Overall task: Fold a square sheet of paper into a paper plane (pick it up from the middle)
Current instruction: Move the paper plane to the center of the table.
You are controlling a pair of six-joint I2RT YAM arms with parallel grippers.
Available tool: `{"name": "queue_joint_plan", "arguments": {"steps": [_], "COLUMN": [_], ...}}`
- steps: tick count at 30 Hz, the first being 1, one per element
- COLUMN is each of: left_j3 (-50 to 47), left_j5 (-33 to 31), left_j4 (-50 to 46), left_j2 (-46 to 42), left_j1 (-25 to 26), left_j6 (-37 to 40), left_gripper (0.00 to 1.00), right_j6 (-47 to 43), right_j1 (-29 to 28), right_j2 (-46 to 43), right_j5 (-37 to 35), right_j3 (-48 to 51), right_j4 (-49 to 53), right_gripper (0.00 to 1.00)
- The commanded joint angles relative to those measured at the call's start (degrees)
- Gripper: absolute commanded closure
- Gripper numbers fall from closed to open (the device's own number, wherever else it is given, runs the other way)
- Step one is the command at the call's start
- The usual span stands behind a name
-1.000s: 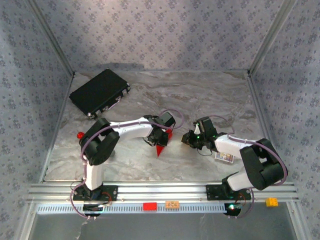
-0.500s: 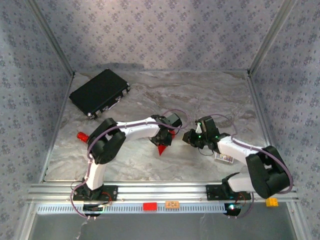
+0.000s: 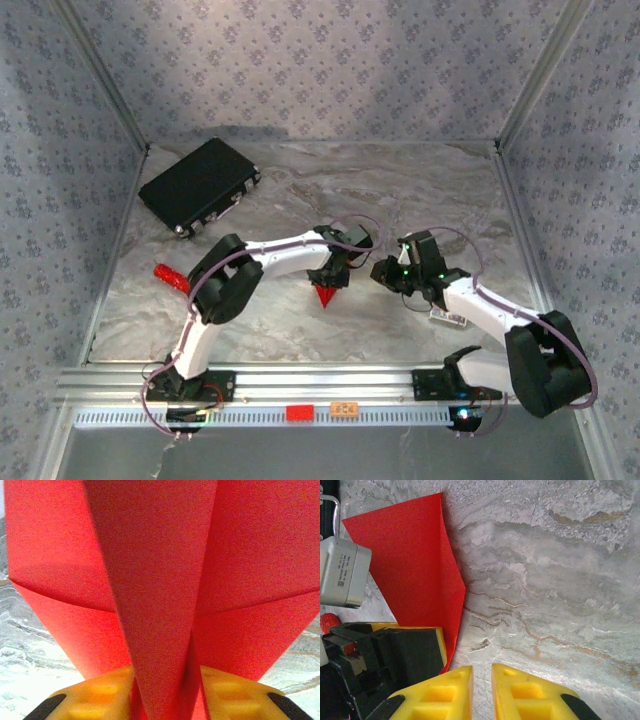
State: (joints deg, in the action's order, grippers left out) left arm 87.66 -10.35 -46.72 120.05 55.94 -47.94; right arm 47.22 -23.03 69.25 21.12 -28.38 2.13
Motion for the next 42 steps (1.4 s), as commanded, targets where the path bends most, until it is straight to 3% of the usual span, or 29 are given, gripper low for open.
{"name": "queue_joint_plan", "arguments": {"steps": [1,12,42], "left_j3": [0.41,0.50,-0.12], "left_j5": [-0.14,-0.50,2.26], "left_j4": [-1.52,-1.53,-0.96], "left_j2": [4.22,3.96,-5.02], "left_j1": [-0.04,-0.32,-1.28], "left_j6": [-1.79,-2.67,-4.04], "left_gripper": [0.69,0.63,0.62], "right_j6": [-0.86,-0.99,-3.15], "right_j1": [0.65,1.34,3.53], "right_j2": [-1.24,-1.07,-2.90], "right_j5": [-1.00,-0.58,-1.29], "right_j3": [0.98,0.88,-1.77], "right_j4": [1.94,1.69,6.00], "right_gripper": [0.80,0.80,0.79]}}
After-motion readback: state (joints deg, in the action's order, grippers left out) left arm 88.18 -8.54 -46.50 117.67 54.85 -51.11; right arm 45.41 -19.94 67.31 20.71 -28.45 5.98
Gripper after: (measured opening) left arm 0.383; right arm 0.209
